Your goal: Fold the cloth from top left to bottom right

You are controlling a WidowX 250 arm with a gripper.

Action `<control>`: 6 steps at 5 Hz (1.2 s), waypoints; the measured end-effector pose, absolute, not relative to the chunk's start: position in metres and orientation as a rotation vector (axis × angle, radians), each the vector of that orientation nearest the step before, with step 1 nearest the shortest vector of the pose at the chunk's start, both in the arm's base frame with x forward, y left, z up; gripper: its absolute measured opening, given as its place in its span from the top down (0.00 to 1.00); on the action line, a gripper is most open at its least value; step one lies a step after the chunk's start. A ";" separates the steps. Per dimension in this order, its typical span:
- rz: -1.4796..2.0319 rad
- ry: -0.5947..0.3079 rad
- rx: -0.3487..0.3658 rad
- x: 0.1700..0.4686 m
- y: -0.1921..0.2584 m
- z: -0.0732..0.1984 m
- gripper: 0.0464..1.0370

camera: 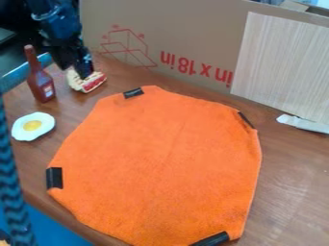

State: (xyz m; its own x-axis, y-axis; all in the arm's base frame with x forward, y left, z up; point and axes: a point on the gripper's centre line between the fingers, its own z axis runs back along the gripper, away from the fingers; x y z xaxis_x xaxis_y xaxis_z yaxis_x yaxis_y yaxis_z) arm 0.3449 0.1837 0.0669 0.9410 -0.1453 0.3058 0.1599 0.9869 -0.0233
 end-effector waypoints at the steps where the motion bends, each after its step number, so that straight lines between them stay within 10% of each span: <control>1: -0.252 -0.323 -0.089 0.372 0.173 0.051 0.04; 6: -0.312 -0.277 -0.064 0.411 0.133 0.006 0.04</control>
